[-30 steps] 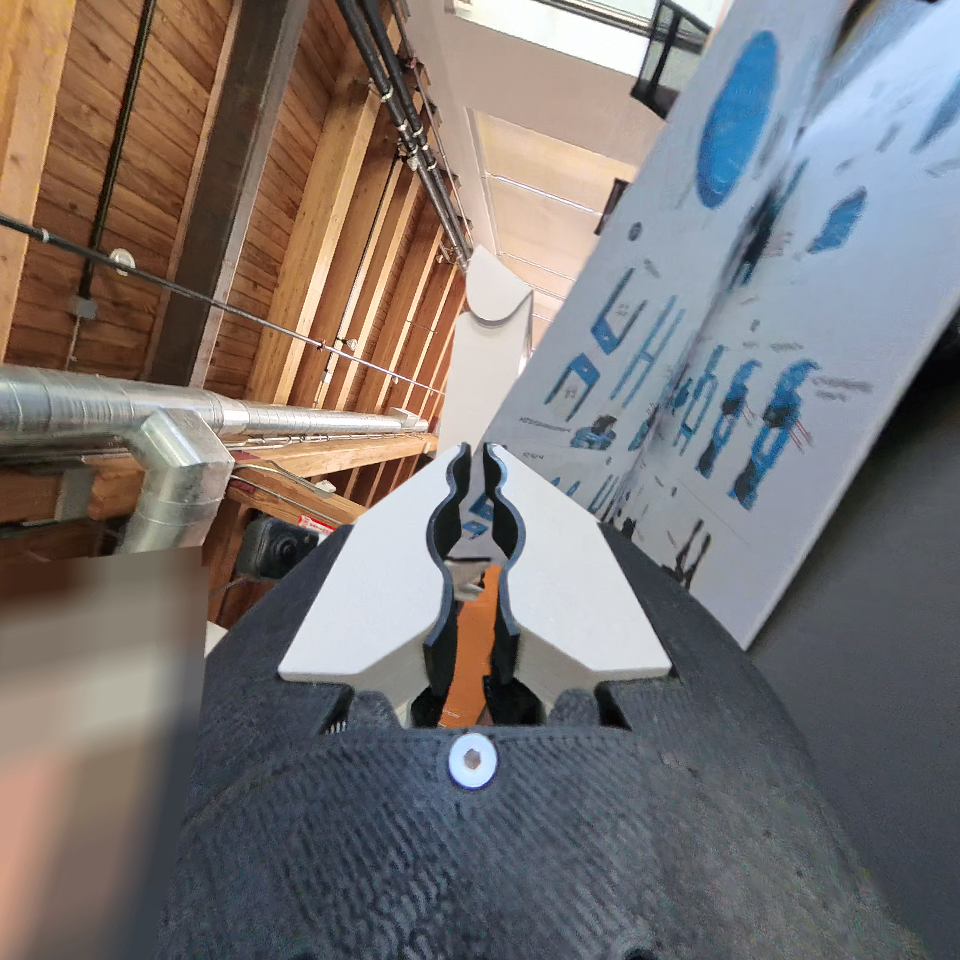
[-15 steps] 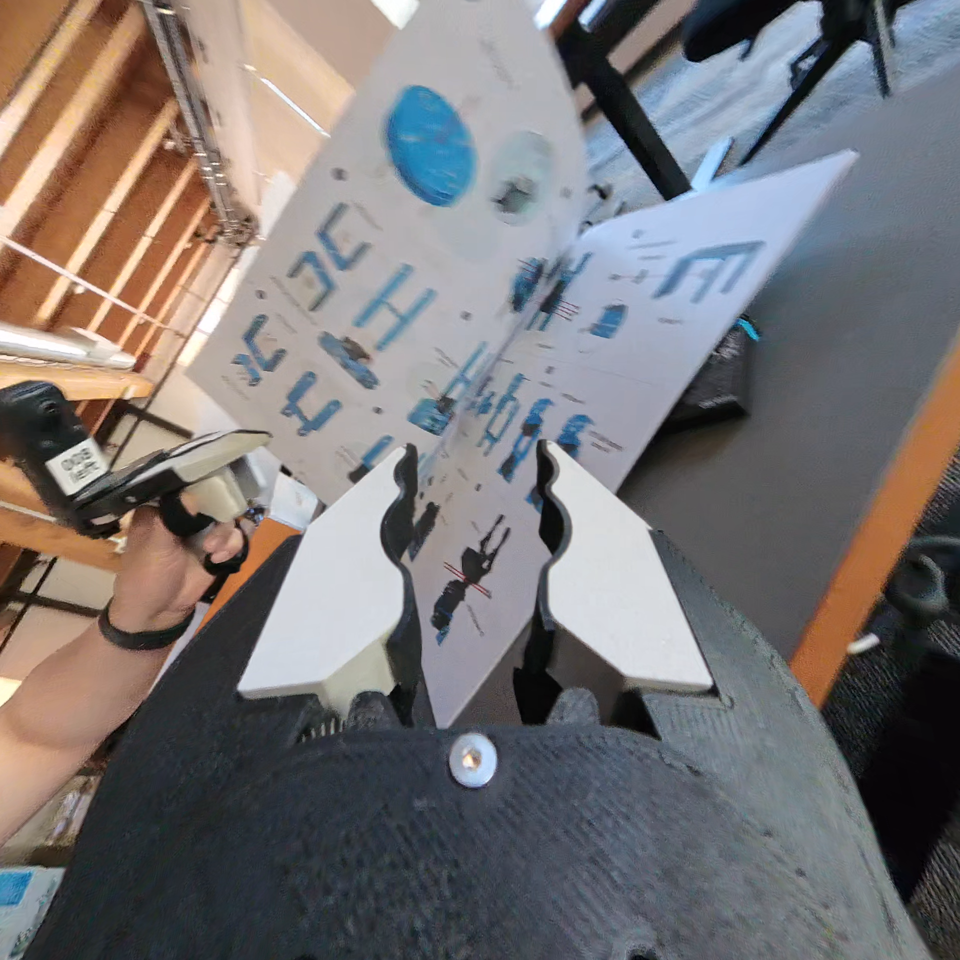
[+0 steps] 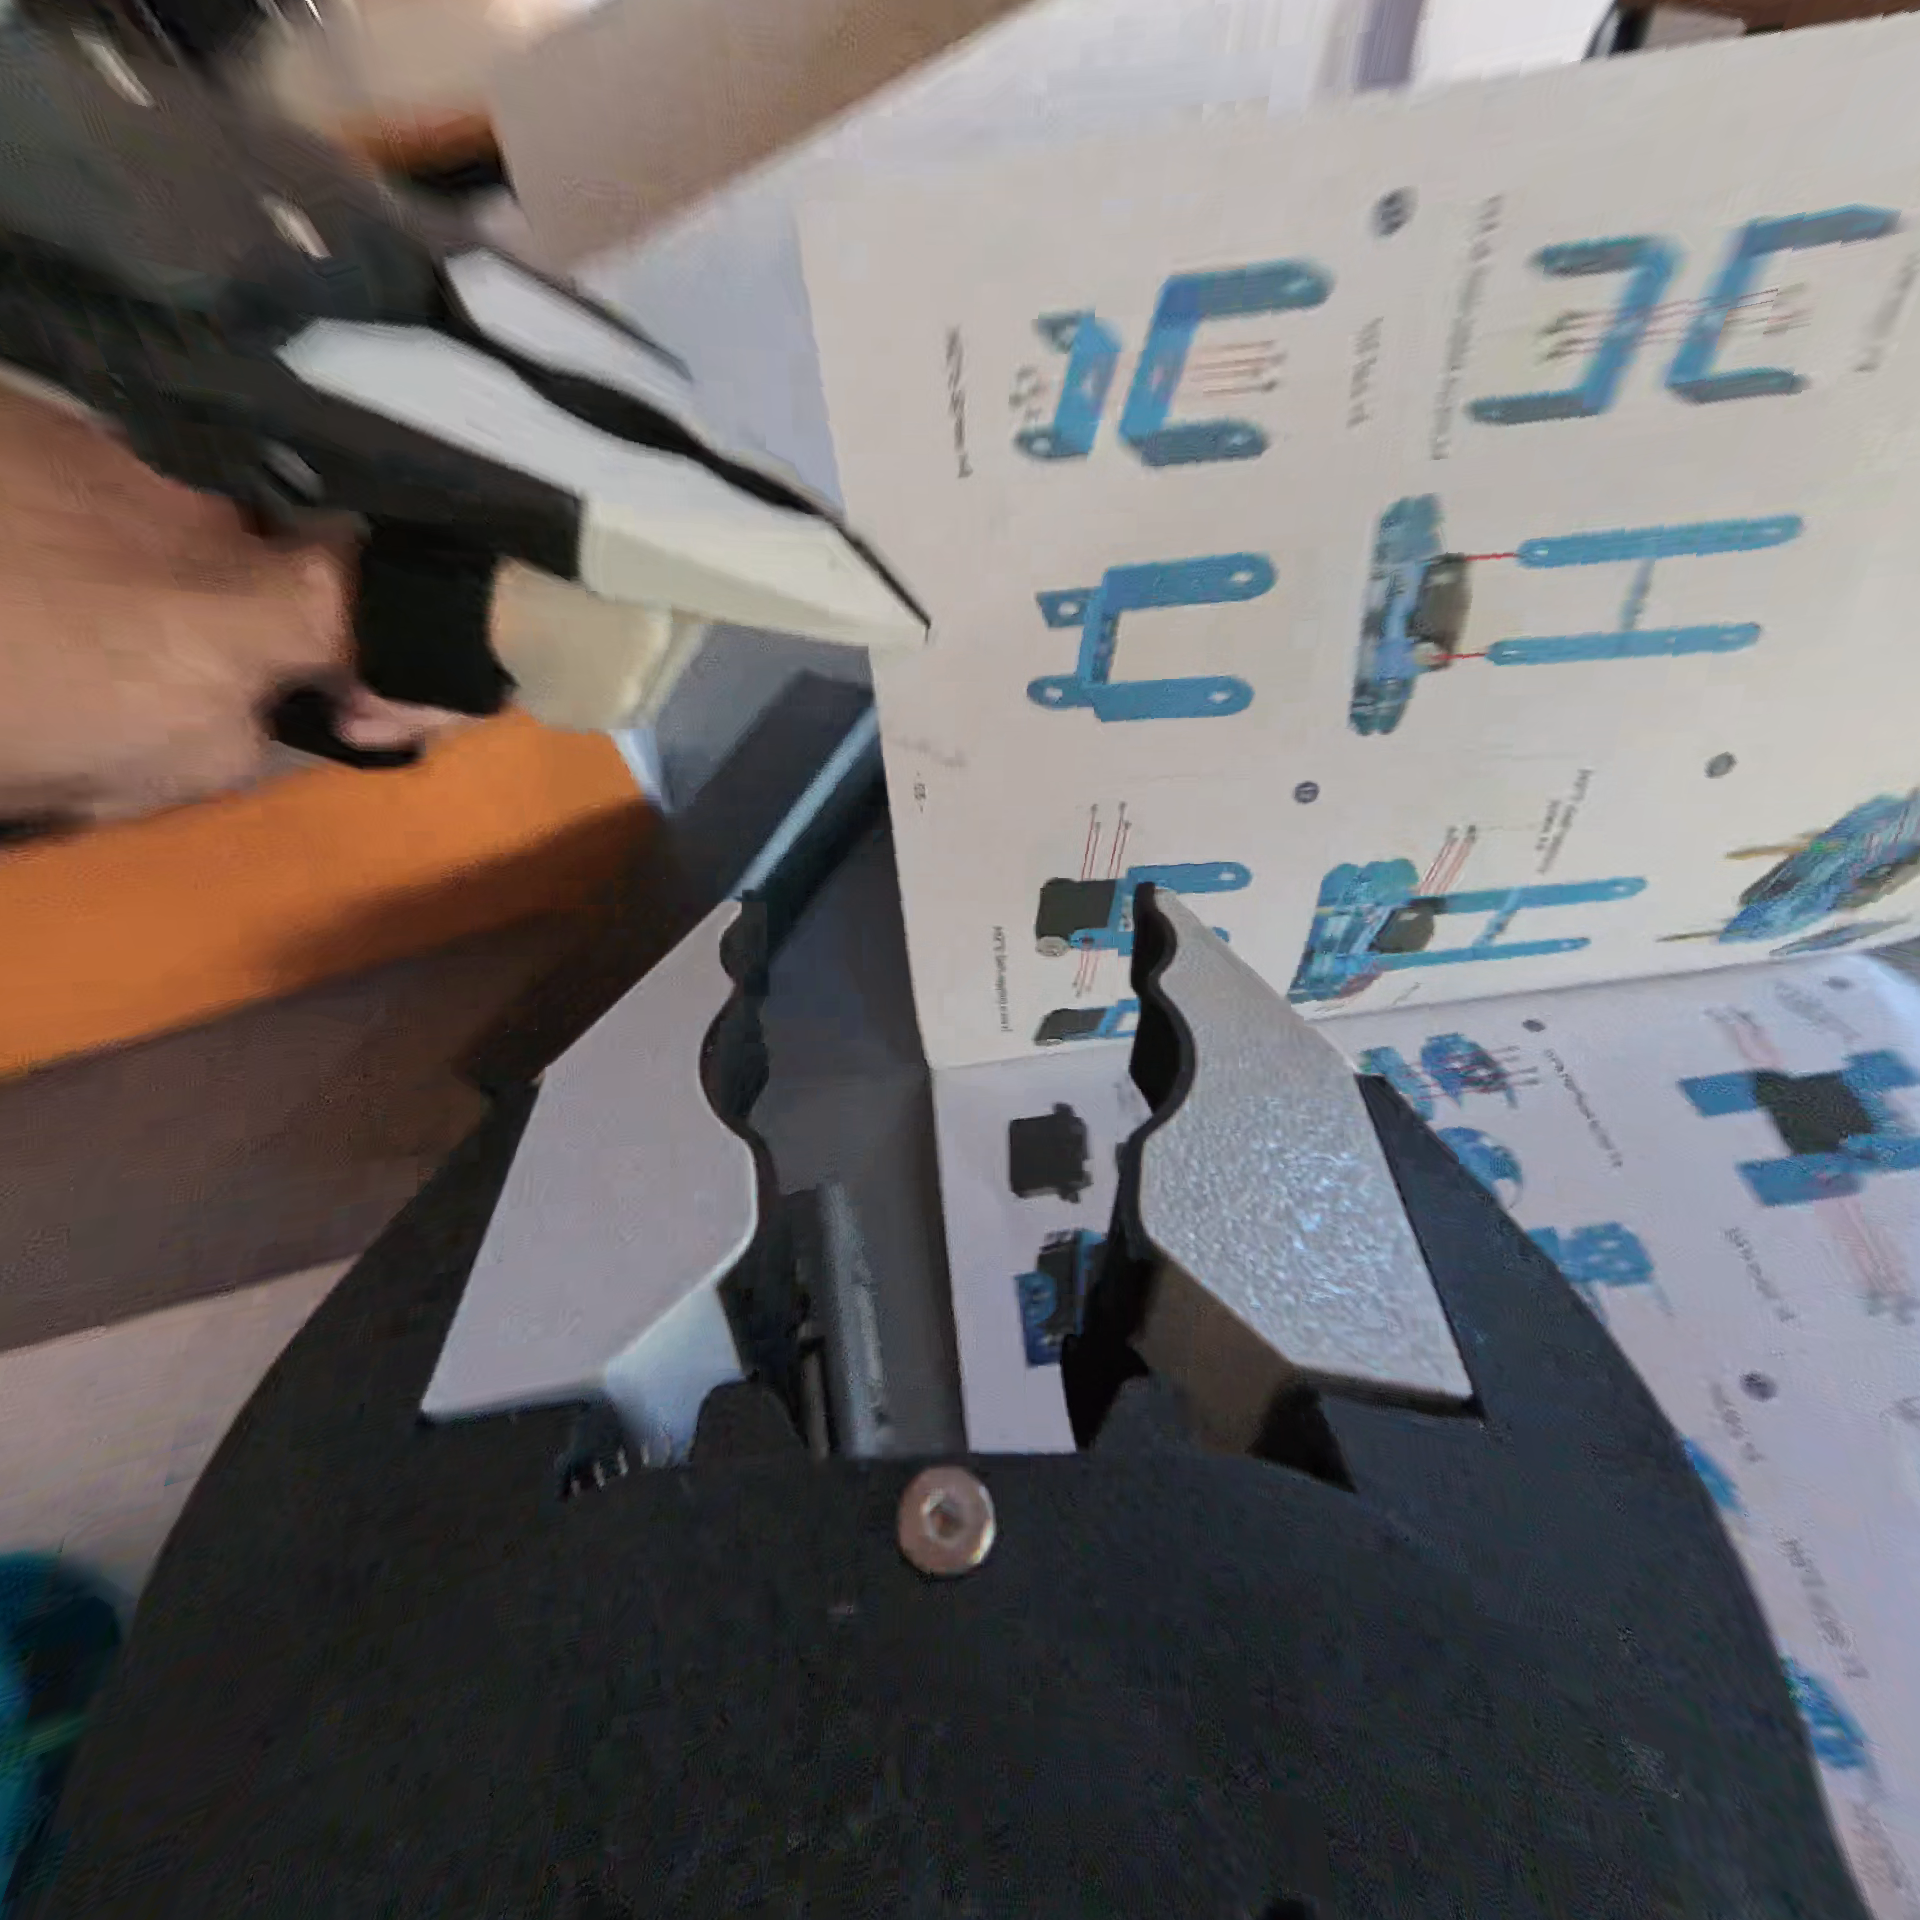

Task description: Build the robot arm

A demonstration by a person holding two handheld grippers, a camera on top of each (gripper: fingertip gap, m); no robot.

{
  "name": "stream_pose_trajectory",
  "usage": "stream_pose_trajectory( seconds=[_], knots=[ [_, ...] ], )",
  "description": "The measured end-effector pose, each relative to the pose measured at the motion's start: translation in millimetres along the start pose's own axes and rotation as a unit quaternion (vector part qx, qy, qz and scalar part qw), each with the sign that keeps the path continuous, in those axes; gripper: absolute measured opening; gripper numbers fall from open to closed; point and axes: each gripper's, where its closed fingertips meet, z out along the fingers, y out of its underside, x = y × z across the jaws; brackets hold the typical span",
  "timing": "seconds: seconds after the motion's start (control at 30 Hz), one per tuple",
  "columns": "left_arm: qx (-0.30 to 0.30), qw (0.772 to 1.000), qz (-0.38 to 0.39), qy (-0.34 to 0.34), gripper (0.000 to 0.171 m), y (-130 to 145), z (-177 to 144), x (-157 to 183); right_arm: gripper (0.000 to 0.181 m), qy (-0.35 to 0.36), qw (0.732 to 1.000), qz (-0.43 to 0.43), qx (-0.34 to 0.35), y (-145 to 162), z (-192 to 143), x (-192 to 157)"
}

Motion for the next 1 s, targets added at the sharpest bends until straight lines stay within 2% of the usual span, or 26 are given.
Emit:
stream_pose_trajectory(
  seconds=[0.1,0.27,0.4,0.5,0.6,0.73,0.83,0.93,1.0],
  knots=[
    [-0.002,1.0,0.0,-0.003,0.0,0,-2,-3,0.068,0.052,0.995,-0.082,-0.025,5,28,-2],
    [-0.01,1.0,0.006,-0.012,0.0,3,-5,-6,0.055,0.125,0.988,-0.082,-0.032,11,51,13],
    [-0.018,1.0,0.002,-0.016,0.0,5,-7,-7,0.044,0.128,0.987,-0.094,-0.042,11,66,6],
    [-0.015,1.0,0.011,-0.009,0.006,1,-19,0,0.035,0.133,0.978,-0.138,-0.081,19,75,1],
    [0.007,1.0,0.013,-0.001,0.013,-8,-43,7,0.032,0.125,0.971,-0.159,-0.13,35,85,-2],
    [0.019,0.999,-0.017,0.03,0.014,-14,-85,13,0.032,0.106,0.962,-0.156,-0.199,57,94,-2],
    [0.018,0.998,-0.038,0.049,0.015,-13,-121,11,0.043,0.061,0.96,-0.125,-0.245,70,100,-9],
    [0.046,0.997,-0.053,0.044,0.016,-15,-166,0,0.05,0.005,0.964,-0.081,-0.253,70,106,-20],
    [0.057,0.996,-0.058,0.033,0.017,-10,-197,-10,0.049,-0.012,0.968,-0.045,-0.247,66,106,-18]
  ],
)
